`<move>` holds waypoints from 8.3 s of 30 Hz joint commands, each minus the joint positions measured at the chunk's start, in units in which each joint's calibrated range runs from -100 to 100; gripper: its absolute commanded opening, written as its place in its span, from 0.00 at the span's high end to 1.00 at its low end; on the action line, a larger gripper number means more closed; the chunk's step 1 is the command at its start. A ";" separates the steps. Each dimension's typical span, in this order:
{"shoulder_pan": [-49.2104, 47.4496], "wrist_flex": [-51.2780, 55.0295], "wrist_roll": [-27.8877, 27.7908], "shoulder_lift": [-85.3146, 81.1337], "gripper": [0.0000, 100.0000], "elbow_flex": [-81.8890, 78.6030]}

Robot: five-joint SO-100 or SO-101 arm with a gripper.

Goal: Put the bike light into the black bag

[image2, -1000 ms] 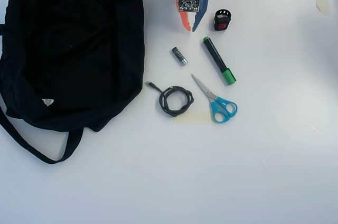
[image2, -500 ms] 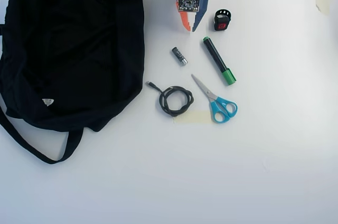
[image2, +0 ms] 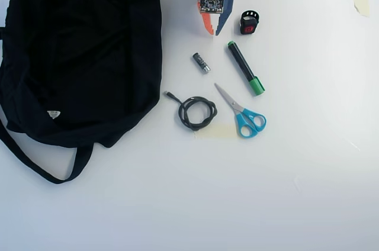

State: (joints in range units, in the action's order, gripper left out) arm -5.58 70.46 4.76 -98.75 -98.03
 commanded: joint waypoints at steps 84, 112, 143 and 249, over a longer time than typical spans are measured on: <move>-2.19 -61.93 -4.29 82.66 0.98 81.23; -3.54 -23.34 -4.29 86.80 0.98 90.67; -12.29 28.85 -3.87 86.89 0.98 93.81; -32.56 -0.18 -8.59 44.23 0.98 43.41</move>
State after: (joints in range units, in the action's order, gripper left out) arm -40.26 71.23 1.49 -53.84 -55.50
